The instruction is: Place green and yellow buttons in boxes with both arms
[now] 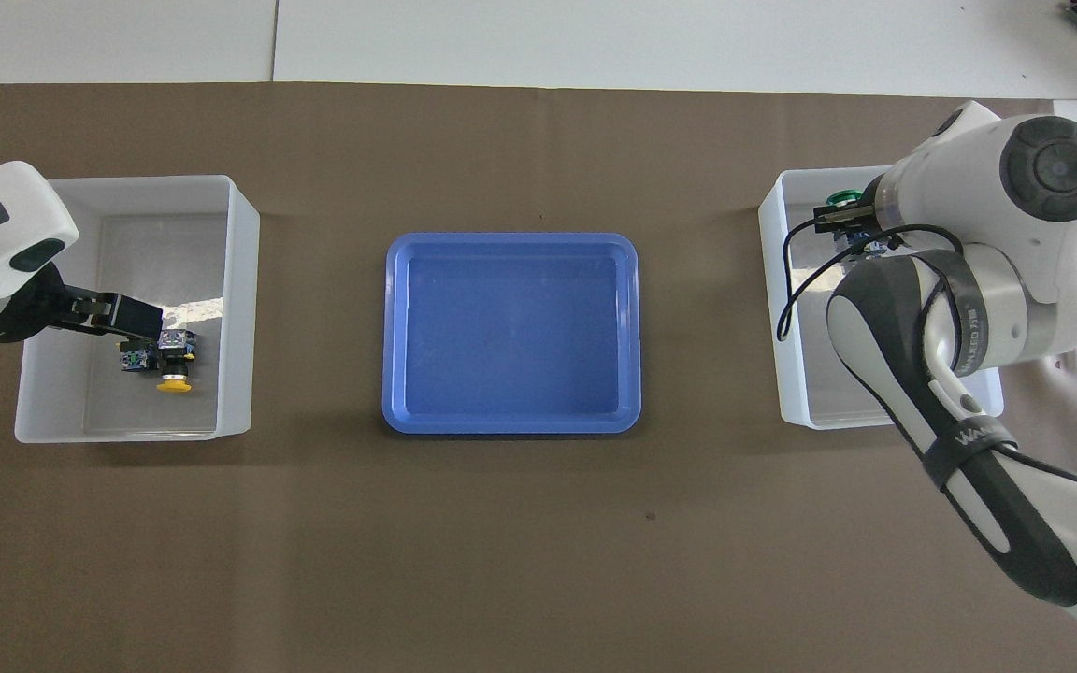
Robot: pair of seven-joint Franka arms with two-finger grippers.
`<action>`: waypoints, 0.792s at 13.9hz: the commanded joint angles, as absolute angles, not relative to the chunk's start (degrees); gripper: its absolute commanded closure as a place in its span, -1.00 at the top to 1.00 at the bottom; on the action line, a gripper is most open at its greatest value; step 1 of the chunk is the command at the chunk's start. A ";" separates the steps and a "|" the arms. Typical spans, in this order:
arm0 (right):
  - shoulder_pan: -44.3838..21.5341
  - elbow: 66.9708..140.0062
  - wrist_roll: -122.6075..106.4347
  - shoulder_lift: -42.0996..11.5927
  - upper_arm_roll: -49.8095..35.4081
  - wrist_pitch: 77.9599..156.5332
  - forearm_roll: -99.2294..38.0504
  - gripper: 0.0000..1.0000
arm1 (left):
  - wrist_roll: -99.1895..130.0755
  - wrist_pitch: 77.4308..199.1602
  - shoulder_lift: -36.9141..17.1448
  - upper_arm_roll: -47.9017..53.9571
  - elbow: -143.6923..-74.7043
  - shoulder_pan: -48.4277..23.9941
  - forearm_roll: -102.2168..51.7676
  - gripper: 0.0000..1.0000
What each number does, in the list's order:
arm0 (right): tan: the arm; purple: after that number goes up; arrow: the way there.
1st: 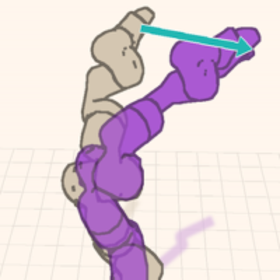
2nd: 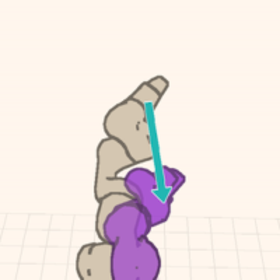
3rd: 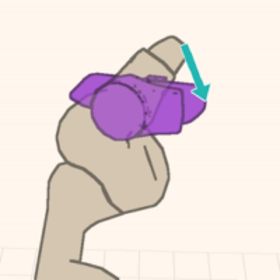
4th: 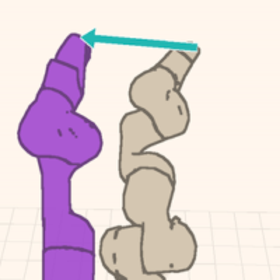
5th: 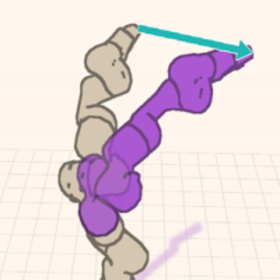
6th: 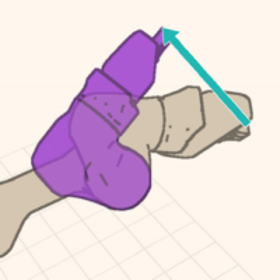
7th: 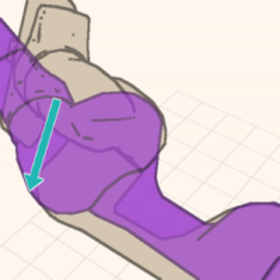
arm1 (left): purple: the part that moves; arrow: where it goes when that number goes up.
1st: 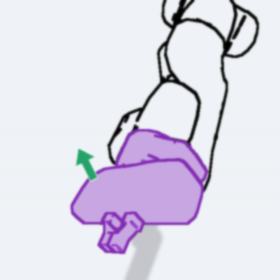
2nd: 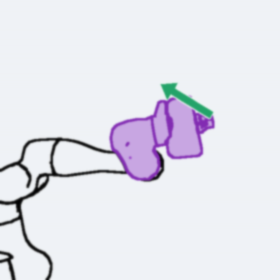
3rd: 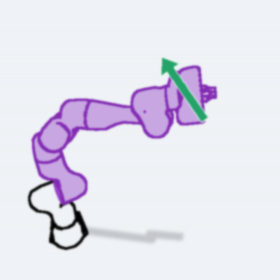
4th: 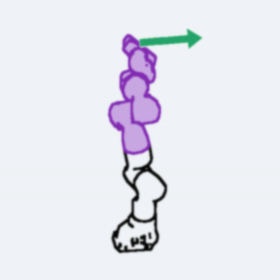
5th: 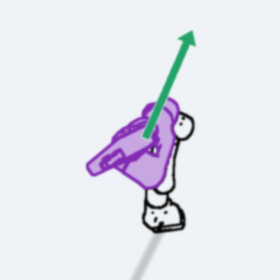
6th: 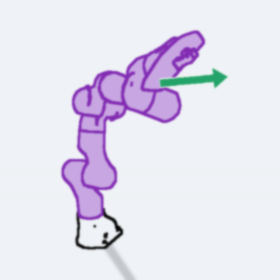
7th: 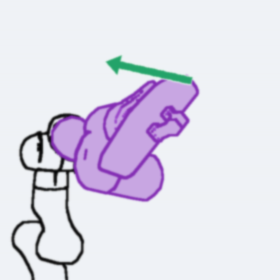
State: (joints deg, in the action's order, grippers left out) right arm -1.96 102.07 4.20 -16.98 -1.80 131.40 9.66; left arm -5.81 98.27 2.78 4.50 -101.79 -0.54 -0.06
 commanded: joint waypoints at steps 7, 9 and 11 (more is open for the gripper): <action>1.67 106.96 3.25 -22.85 -2.72 149.06 8.35 -1.00 | -3.87 86.75 4.03 3.78 -93.32 -0.17 -1.93 1.00; 2.20 106.96 3.34 -23.29 -2.72 149.06 8.35 -1.00 | -3.95 87.80 4.31 3.69 -94.04 0.17 -1.93 1.00; 2.28 106.96 3.34 -23.82 -2.72 149.15 8.35 -1.00 | -2.12 87.45 4.13 3.78 -93.52 0.09 -2.02 1.00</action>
